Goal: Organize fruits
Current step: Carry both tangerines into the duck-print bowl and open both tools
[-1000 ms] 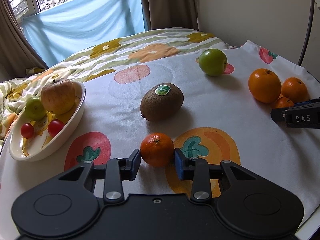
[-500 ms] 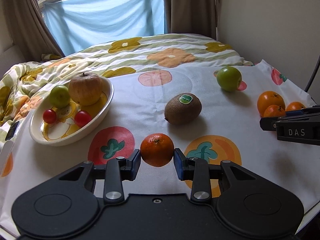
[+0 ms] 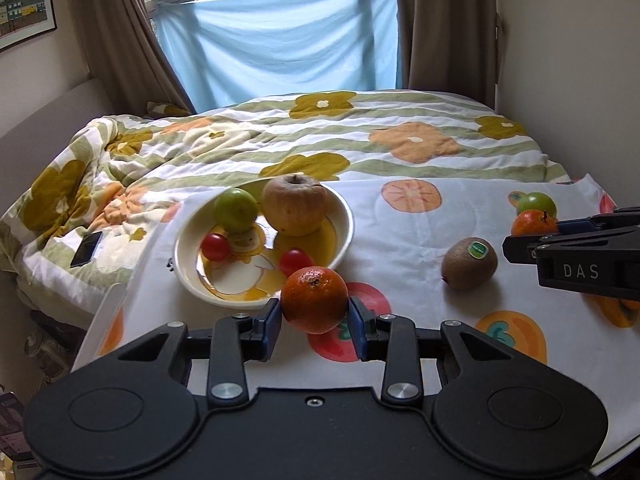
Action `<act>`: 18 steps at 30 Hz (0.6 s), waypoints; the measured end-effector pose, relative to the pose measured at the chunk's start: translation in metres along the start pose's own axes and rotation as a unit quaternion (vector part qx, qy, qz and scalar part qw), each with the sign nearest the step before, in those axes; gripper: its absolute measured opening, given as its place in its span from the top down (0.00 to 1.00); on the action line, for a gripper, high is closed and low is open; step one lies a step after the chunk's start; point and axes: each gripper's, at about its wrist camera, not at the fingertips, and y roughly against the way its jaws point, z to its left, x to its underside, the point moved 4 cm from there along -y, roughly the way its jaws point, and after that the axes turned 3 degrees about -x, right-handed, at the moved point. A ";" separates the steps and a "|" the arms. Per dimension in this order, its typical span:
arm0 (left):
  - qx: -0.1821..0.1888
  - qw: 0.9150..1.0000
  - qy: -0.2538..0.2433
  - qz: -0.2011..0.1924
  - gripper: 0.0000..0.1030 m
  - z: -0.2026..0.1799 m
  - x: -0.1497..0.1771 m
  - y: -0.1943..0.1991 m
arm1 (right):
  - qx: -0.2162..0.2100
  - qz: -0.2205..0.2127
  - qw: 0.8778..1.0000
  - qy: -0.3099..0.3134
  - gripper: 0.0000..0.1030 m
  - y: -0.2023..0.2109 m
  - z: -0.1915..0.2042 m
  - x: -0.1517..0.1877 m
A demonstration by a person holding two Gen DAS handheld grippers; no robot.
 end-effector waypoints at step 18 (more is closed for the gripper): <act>0.002 1.000 -0.024 0.011 0.62 0.096 -0.039 -0.064 | -0.014 0.015 1.000 0.002 0.49 -0.073 0.095 -0.060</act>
